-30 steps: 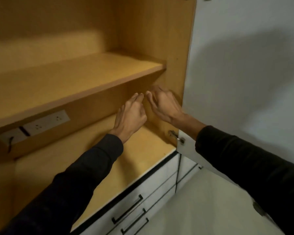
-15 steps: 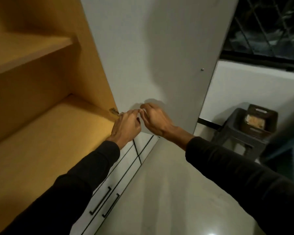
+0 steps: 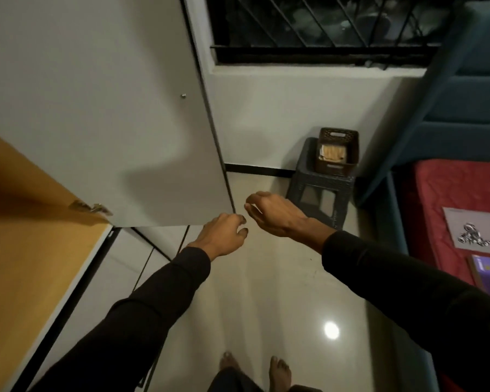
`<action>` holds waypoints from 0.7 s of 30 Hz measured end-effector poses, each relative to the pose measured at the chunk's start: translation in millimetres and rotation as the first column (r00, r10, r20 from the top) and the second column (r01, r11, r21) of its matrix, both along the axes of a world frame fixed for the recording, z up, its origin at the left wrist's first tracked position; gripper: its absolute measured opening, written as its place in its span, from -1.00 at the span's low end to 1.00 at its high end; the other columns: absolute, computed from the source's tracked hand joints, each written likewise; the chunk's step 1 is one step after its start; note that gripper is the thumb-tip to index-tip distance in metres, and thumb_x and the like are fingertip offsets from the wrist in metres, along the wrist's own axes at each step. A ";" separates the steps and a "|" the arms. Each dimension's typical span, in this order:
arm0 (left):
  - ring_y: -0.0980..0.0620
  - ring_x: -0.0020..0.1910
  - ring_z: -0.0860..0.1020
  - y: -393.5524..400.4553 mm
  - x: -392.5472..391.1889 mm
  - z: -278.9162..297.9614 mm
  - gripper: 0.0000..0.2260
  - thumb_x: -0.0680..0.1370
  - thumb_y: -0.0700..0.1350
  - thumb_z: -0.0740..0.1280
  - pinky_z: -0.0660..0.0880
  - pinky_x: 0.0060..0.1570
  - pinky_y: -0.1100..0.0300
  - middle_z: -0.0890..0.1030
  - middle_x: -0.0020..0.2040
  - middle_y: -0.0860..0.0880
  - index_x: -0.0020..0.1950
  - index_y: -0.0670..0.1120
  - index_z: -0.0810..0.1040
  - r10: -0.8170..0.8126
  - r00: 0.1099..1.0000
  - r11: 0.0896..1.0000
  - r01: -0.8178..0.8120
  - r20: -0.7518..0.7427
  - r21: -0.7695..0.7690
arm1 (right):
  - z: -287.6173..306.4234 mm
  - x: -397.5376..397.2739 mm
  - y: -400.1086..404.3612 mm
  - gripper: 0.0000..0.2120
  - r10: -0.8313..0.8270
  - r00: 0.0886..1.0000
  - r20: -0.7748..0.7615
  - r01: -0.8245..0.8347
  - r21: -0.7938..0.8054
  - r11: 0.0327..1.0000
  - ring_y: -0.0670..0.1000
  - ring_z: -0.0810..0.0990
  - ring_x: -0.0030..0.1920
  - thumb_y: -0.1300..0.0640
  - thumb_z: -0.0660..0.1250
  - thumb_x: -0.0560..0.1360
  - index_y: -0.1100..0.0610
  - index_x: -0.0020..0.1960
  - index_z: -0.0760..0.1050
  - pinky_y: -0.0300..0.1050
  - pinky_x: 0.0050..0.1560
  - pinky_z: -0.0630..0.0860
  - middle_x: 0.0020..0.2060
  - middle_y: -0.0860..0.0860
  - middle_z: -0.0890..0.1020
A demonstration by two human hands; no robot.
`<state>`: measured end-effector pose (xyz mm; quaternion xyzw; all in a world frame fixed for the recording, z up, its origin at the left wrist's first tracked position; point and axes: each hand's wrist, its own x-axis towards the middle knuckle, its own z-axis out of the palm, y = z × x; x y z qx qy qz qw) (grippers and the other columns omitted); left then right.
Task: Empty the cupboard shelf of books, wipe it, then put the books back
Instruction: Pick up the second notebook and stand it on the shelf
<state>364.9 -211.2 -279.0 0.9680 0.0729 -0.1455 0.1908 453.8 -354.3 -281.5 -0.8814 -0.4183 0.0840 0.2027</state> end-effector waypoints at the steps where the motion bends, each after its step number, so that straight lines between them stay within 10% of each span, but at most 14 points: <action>1: -0.10 0.33 0.48 -6.5 10.1 -2.2 -0.62 0.62 0.01 0.22 0.43 0.30 -0.05 0.50 0.37 -0.10 0.42 -0.05 0.44 -0.025 1.000 1.000 0.025 -0.005 0.012 | -3.6 6.9 -11.4 -0.66 -0.041 0.999 -0.001 0.041 -0.004 0.999 0.11 0.56 -0.01 -0.02 0.06 0.66 0.17 0.14 0.50 0.09 0.01 0.55 0.05 0.11 0.58; 21: -0.15 0.32 0.45 -150.9 229.6 -77.3 -0.63 0.64 -0.05 0.20 0.39 0.31 0.01 0.47 0.37 -0.16 0.43 -0.11 0.41 -0.532 0.834 0.846 0.531 -0.144 -0.052 | -83.3 142.3 -224.8 -0.69 -0.796 0.579 -0.178 0.793 -0.105 0.601 0.14 0.56 -0.09 -0.03 0.08 0.65 0.15 -0.01 0.49 0.02 -0.06 0.52 -0.06 0.11 0.57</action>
